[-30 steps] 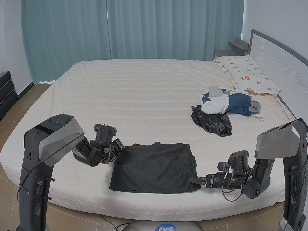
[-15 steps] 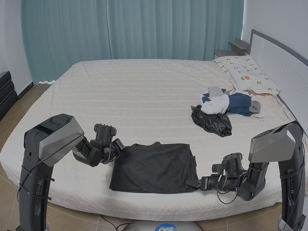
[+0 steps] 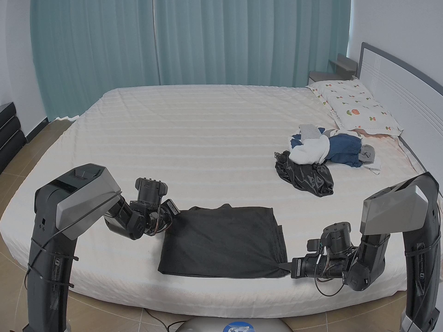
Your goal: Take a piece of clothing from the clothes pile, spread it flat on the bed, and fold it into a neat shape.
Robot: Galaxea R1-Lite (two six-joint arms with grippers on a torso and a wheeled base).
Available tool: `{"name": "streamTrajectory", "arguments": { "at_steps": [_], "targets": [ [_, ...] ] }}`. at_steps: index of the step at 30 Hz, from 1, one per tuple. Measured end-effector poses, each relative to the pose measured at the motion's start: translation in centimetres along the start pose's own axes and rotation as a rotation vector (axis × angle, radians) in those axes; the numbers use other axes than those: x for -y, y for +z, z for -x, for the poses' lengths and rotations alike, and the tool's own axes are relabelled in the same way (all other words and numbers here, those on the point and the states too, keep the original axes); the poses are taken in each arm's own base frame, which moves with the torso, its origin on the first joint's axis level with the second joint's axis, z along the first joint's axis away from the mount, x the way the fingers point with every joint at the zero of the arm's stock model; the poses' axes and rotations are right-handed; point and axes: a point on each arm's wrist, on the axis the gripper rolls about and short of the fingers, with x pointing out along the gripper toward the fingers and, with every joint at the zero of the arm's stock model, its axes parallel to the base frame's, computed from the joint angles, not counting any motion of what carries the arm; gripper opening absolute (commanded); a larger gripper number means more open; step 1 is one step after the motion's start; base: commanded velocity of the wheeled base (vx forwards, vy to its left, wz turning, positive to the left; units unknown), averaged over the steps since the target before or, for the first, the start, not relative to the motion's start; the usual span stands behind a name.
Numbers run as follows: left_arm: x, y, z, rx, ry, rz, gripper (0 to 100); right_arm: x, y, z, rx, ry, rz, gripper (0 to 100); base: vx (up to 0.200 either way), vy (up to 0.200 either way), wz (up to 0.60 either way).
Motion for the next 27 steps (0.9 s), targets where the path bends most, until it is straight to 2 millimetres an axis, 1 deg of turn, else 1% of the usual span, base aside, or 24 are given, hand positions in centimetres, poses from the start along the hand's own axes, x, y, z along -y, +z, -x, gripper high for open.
{"name": "streamTrajectory", "arguments": {
  "at_steps": [6,7,8,13,16,19,23,27],
  "targets": [
    [0.0,0.0,0.0,-0.001,0.002,-0.001,0,0.0,-0.2,0.4,-0.009,-0.005,0.013,0,0.000,0.000,0.00],
    [0.0,0.0,0.0,-0.002,0.002,-0.001,100,0.0,-0.3,0.4,-0.011,-0.006,0.019,0,0.000,0.000,0.00],
    [0.0,0.0,0.0,-0.002,0.003,-0.001,100,0.0,-0.3,0.5,-0.013,-0.006,0.025,100,0.000,0.000,0.00],
    [-0.1,0.0,0.0,-0.002,0.002,0.000,100,0.1,-0.2,0.6,-0.002,-0.007,0.031,100,0.000,0.000,0.00],
    [0.0,0.0,0.0,-0.001,0.002,0.002,100,0.2,0.4,1.0,0.025,-0.010,0.024,100,0.000,0.000,0.00],
    [0.0,0.0,0.1,0.000,0.000,0.024,100,0.5,1.3,1.6,0.068,-0.027,0.011,100,0.000,0.000,0.00],
    [0.2,0.3,0.6,0.003,-0.003,0.111,100,1.2,2.8,2.5,0.136,-0.048,-0.052,100,0.000,0.000,0.00],
    [0.3,0.6,1.5,0.007,-0.014,0.149,100,1.4,4.6,2.4,0.203,-0.051,-0.082,100,0.200,0.000,0.00]
  ]
}}
